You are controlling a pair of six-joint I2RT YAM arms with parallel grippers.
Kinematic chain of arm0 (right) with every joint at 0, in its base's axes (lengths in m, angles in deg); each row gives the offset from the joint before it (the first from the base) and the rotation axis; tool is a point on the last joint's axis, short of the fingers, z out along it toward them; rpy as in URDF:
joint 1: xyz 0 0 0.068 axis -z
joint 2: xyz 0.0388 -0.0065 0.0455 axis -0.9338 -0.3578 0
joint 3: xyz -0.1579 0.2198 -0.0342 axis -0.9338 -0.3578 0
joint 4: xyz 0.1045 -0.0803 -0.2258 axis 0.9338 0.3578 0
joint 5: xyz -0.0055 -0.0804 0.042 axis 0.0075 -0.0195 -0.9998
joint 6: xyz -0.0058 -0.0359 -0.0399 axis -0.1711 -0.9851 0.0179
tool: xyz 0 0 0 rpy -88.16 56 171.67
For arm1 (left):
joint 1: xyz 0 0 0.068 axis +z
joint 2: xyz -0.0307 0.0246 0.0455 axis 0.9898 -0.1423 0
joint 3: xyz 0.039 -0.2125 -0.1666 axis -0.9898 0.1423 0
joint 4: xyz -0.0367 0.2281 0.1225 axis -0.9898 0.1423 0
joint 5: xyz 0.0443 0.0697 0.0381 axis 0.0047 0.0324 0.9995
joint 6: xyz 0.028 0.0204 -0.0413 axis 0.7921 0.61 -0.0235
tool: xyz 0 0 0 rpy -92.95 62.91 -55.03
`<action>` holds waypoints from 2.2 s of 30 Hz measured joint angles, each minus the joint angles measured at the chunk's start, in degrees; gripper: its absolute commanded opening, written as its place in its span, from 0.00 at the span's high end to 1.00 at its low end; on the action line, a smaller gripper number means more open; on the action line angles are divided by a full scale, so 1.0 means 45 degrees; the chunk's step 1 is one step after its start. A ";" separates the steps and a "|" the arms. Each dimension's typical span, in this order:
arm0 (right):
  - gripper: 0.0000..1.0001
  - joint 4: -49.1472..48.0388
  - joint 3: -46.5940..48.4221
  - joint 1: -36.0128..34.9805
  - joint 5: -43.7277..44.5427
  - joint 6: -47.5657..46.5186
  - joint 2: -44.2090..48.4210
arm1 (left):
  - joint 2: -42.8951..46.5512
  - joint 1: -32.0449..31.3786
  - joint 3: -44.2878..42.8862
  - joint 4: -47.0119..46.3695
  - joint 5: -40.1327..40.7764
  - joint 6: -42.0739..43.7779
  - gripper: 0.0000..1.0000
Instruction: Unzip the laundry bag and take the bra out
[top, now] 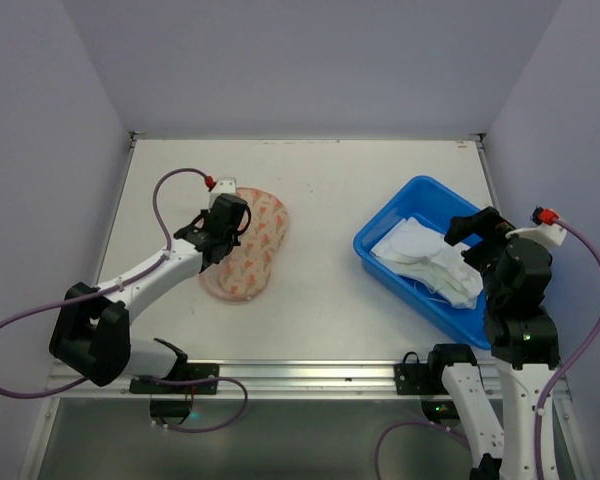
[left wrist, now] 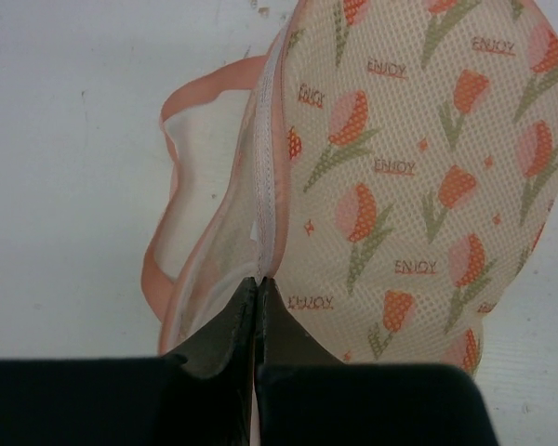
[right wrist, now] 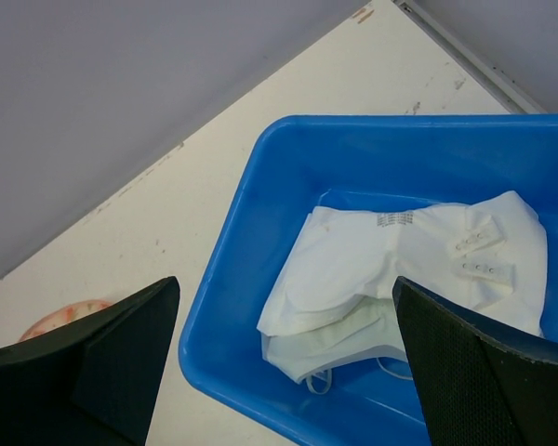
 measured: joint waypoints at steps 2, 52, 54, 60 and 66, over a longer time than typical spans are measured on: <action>0.01 -0.0019 0.0000 -0.0005 0.0000 -0.0053 0.0058 | -0.0063 0.0175 0.0063 0.0024 0.0107 -0.0160 0.89; 0.01 0.1690 0.1982 -0.2011 -0.0340 -0.4065 0.6698 | 1.3736 0.1511 -0.2098 0.5105 -0.0117 0.0413 0.00; 0.01 0.1817 0.1797 -0.2016 -0.0350 -0.4133 0.6698 | 1.3950 0.1511 -0.2021 0.5197 -0.0141 0.0408 0.00; 0.01 0.2239 0.1452 -0.2016 -0.0325 -0.4221 0.6698 | 1.4158 0.1511 -0.1433 0.5353 -0.0243 0.0374 0.00; 0.01 0.2312 0.1326 -0.2016 -0.0330 -0.4255 0.6698 | 1.4168 0.1511 -0.1103 0.5455 -0.0282 0.0223 0.00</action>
